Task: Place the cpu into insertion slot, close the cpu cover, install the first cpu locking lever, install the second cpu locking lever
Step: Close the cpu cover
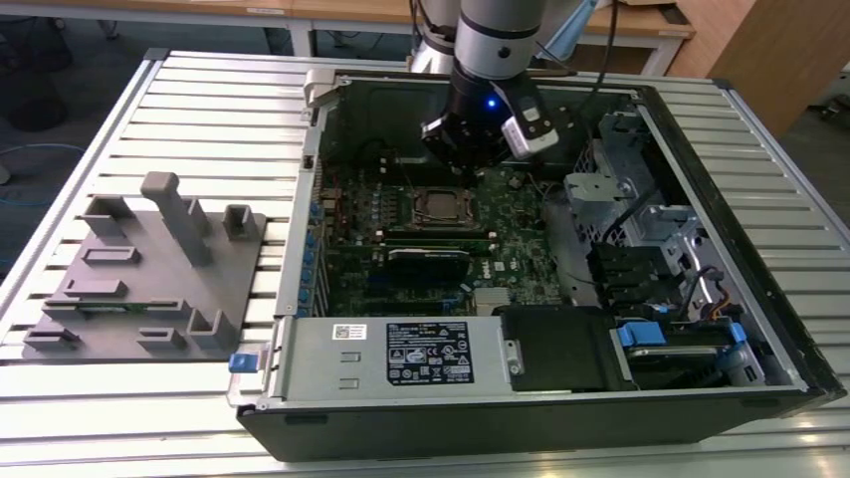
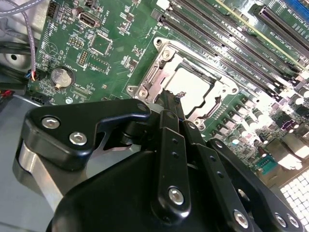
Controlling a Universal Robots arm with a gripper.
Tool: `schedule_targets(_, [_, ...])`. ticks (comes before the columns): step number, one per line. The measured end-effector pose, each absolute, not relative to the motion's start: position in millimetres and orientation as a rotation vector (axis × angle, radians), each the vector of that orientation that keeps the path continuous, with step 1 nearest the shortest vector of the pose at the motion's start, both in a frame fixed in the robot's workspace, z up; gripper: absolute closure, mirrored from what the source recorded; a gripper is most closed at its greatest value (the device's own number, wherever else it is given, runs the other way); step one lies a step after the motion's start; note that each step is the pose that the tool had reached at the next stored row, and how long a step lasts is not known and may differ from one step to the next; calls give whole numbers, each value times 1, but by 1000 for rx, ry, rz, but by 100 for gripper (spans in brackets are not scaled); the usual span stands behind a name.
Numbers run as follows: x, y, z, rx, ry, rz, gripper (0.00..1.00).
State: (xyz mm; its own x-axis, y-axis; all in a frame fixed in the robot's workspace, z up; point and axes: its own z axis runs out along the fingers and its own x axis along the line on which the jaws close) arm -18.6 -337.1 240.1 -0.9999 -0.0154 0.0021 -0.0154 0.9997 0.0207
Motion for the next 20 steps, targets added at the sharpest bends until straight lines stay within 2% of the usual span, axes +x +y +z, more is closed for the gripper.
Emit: schedule_targets(20, [-22, -337, 234, 24, -3139, -32, 90])
